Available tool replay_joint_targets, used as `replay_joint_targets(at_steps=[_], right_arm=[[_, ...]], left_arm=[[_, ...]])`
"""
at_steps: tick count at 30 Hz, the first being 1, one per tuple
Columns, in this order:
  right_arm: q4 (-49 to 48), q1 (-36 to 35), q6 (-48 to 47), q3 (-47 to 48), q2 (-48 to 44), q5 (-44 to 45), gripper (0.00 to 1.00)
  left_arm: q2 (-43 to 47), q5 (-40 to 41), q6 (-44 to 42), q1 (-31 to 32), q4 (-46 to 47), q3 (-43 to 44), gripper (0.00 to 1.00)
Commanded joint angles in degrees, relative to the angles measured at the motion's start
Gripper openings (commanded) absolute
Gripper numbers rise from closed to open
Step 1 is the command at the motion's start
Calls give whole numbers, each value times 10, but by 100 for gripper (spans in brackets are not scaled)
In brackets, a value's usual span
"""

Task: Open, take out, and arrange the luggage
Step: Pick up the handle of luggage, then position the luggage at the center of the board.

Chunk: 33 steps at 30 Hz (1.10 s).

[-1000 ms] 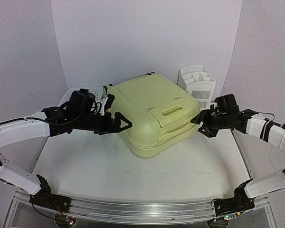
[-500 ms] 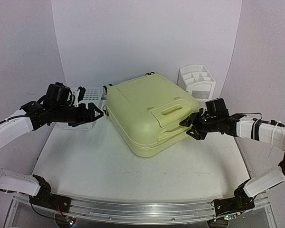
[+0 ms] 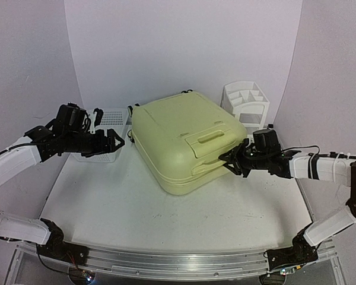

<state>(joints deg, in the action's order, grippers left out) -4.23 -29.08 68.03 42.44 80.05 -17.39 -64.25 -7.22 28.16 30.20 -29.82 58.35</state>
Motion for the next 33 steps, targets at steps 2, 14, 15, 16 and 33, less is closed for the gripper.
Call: replay_joint_targets(at_steps=[2, 14, 15, 16, 33], right_arm=[[-24, 3, 24, -11, 2, 86, 18], [200, 4, -46, -9, -138, 230, 0], [227, 5, -57, -8, -164, 248, 0], [255, 7, -68, -6, -181, 262, 0], [418, 154, -283, 82, -186, 161, 6]], left_arm=[[10, 25, -35, -3, 26, -4, 92], [28, 41, -36, -2, 68, -36, 86], [27, 43, -36, -2, 68, -37, 86], [25, 42, -36, -2, 68, -38, 86], [-3, -36, -161, -1, 255, -149, 83]])
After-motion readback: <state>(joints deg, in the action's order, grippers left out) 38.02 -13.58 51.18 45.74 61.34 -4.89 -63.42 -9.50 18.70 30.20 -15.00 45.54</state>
